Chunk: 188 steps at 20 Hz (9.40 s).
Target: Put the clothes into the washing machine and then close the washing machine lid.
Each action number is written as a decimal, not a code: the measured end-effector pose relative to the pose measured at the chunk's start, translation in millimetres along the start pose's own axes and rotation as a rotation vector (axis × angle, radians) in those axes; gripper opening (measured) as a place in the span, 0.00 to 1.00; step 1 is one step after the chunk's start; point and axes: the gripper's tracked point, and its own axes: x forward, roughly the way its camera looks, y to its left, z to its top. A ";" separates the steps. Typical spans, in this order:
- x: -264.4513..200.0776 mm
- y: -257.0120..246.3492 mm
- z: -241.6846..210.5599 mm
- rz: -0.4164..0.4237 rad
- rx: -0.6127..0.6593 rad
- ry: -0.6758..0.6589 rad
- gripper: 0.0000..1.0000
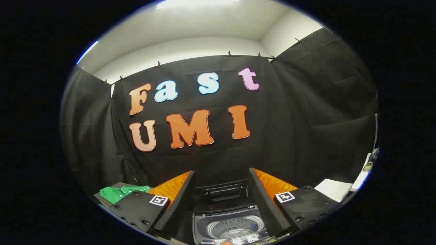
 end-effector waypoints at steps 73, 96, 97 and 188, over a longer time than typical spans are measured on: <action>35.9 360.0 -255.3 0.481 -0.087 0.664 0.86; 77.0 266.5 -125.1 0.277 -0.209 0.313 0.11; 80.6 252.0 -118.4 0.250 -0.213 0.303 0.11; 96.2 -92.5 -335.0 -0.211 -0.111 0.761 0.99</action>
